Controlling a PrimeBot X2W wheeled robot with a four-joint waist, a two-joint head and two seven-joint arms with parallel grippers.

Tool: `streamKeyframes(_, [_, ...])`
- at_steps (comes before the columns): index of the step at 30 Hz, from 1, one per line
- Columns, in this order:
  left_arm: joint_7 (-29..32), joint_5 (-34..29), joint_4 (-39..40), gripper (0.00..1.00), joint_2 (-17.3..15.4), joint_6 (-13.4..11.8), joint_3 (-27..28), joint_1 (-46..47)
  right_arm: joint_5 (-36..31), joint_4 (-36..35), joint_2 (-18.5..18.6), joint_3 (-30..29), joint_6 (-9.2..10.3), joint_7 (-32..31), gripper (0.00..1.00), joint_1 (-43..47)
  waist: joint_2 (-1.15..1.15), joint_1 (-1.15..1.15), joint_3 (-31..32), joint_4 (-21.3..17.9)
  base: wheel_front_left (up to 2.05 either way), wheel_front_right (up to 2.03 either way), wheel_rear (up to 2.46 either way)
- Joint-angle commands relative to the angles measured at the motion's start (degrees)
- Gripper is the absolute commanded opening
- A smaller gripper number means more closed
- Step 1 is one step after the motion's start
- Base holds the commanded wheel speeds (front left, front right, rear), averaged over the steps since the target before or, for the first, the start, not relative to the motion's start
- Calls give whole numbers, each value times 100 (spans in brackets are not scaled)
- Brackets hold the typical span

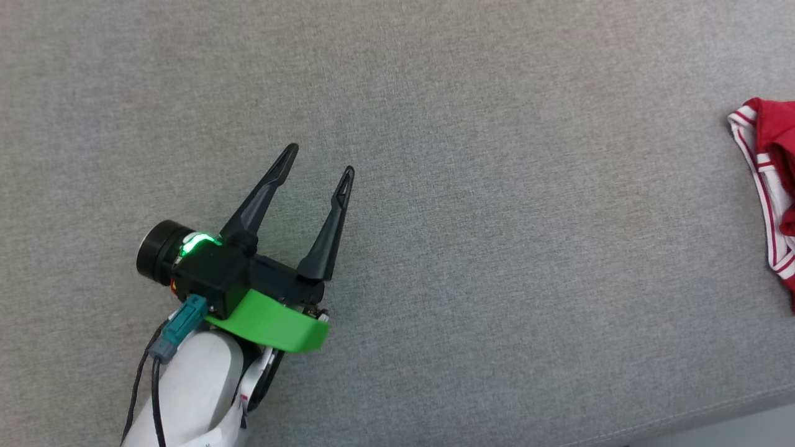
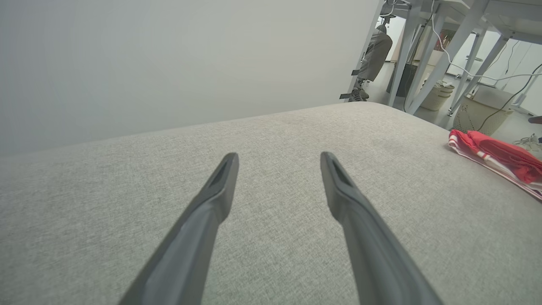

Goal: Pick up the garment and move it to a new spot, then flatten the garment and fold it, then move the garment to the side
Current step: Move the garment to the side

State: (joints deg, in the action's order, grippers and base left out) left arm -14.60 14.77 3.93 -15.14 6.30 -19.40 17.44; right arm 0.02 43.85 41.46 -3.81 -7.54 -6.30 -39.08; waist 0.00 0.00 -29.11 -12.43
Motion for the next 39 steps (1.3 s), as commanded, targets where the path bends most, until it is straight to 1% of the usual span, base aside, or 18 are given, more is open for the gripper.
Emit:
streamKeyframes(1, [-32, 84, -88, 100, 44, -25, 79, -133, 19, -154, -50, -4, 5, 11, 100, 79, 0, 0, 599, 128, 0, 0, 0])
streamKeyframes(7, [-38, 201, -258, 100, 234, -56, 480, -535, 488, -1157, -269, 59, 5, 124, 100, 475, 0, 0, 1385, 346, 0, 0, 0])
streamKeyframes(11, [-39, 275, -364, 100, 386, -76, 790, -821, 873, -2095, -586, 45, 5, 160, 100, 863, 0, 0, 1806, 513, 0, 0, 0])
streamKeyframes(15, [-39, 264, -488, 100, 474, -73, 1026, -1060, 1145, -3034, -1001, 6, 5, 197, 100, 1321, 0, 0, 2120, 676, 0, 0, 0])
streamKeyframes(18, [-40, 267, -543, 100, 578, -60, 1148, -1219, 1313, -3654, -1405, -36, 5, 256, 100, 1685, 0, 0, 2292, 801, 0, 0, 0])
streamKeyframes(24, [-40, 106, -660, 100, 711, -46, 1276, -1437, 1373, -4499, -2016, 14, 5, 522, 100, 2438, 0, 0, 2478, 1059, 0, 0, 0])
streamKeyframes(27, [-40, 54, -691, 100, 795, -29, 1354, -1528, 1356, -4705, -2356, 34, 5, 705, 100, 2766, 0, 0, 2570, 1160, 0, 0, 0])
streamKeyframes(30, [-40, -15, -682, 100, 863, -8, 1436, -1608, 1370, -4748, -2618, 92, 5, 927, 100, 3074, 0, 0, 2631, 1236, 0, 0, 0])
streamKeyframes(35, [-40, -79, -689, 100, 975, 43, 1560, -1737, 1312, -4538, -2988, 256, 5, 1322, 100, 3444, 0, 0, 2735, 1313, 0, 0, 0])
streamKeyframes(39, [-40, -118, -735, 100, 1042, 72, 1632, -1831, 1322, -4328, -3359, 286, 5, 1569, 100, 3695, 0, 0, 2801, 1353, 0, 0, 0])
